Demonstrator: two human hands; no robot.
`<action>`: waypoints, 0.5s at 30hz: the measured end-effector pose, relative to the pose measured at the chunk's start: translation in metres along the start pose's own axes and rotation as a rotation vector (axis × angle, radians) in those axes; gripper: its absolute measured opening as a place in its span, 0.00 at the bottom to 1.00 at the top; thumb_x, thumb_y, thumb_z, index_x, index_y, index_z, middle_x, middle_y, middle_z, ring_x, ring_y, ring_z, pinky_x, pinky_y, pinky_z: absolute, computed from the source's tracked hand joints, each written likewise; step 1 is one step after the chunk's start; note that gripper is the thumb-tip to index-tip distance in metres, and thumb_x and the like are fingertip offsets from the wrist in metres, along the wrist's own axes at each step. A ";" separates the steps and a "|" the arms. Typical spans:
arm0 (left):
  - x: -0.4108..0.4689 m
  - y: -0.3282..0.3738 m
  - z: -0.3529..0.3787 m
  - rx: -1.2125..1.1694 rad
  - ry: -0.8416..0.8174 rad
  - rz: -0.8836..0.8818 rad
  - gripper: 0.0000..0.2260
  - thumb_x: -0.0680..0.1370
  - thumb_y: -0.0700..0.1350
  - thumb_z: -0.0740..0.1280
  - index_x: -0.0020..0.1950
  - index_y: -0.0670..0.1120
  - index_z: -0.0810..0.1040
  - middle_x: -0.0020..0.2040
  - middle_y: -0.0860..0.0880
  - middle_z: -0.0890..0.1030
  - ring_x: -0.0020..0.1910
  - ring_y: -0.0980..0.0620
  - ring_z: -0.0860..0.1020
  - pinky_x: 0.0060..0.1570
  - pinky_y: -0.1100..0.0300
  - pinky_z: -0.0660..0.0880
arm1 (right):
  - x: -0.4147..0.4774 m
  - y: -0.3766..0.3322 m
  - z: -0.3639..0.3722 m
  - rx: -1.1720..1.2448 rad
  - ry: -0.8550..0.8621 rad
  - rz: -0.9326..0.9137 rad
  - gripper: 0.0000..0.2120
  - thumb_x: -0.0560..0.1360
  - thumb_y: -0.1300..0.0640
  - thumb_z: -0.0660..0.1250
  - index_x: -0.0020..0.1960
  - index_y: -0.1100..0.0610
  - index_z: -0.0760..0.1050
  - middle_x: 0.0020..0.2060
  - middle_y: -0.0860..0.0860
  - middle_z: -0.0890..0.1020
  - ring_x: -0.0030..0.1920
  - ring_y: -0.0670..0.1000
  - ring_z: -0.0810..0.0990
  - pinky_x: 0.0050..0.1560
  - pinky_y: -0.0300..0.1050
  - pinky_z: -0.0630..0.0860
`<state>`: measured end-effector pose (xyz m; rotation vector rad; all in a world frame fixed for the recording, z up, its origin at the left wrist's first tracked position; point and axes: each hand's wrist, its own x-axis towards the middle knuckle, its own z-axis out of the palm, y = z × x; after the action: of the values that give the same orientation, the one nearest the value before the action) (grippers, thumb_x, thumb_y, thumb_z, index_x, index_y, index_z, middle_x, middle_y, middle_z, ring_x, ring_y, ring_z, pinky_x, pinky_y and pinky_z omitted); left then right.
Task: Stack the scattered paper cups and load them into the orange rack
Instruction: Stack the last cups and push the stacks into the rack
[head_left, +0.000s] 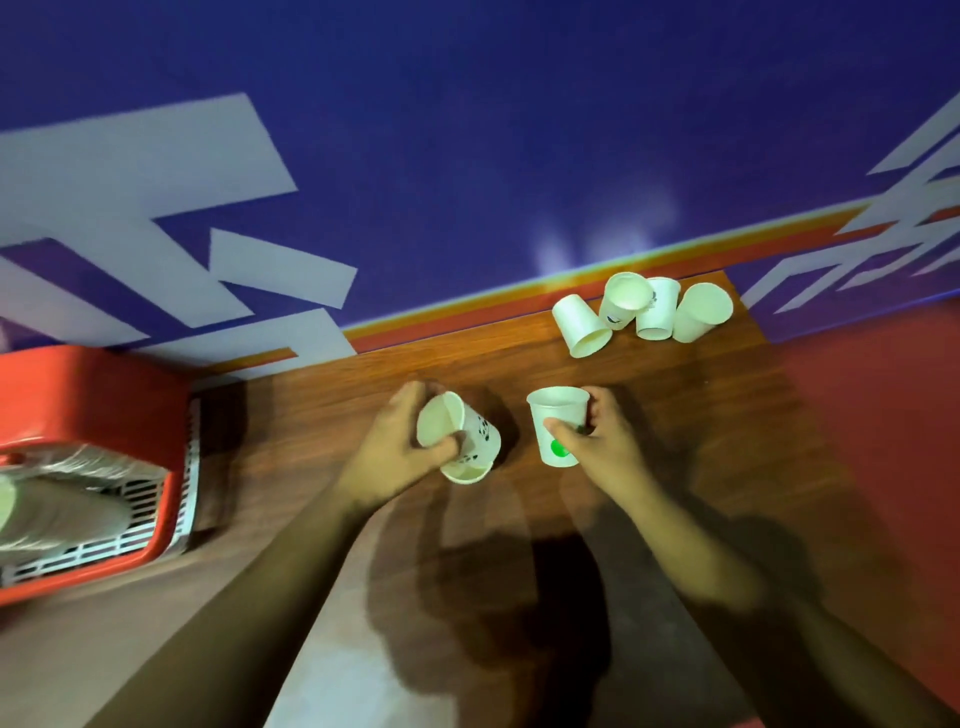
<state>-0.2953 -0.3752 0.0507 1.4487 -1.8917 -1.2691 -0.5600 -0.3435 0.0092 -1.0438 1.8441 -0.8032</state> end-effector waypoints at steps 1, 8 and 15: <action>-0.005 -0.003 0.002 0.068 -0.020 0.019 0.24 0.69 0.59 0.70 0.61 0.51 0.74 0.57 0.53 0.77 0.55 0.55 0.77 0.53 0.61 0.74 | -0.005 0.000 0.004 0.017 0.002 0.009 0.30 0.69 0.52 0.76 0.67 0.52 0.68 0.58 0.50 0.78 0.58 0.50 0.78 0.52 0.42 0.78; -0.008 -0.035 0.031 0.354 -0.161 0.062 0.29 0.75 0.50 0.74 0.73 0.45 0.70 0.70 0.49 0.73 0.69 0.49 0.71 0.63 0.65 0.62 | -0.032 -0.010 0.019 0.078 0.057 0.017 0.29 0.70 0.53 0.76 0.67 0.51 0.68 0.60 0.48 0.77 0.60 0.49 0.78 0.57 0.47 0.80; -0.012 -0.039 0.027 0.116 -0.133 -0.045 0.27 0.80 0.47 0.69 0.77 0.47 0.65 0.73 0.56 0.68 0.73 0.59 0.64 0.68 0.68 0.57 | -0.049 -0.029 0.044 0.211 -0.006 -0.075 0.32 0.69 0.52 0.76 0.68 0.47 0.66 0.63 0.46 0.75 0.63 0.46 0.75 0.61 0.44 0.76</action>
<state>-0.2922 -0.3550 0.0068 1.5060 -2.0606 -1.3265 -0.4966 -0.3185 0.0316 -0.9832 1.6818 -1.0145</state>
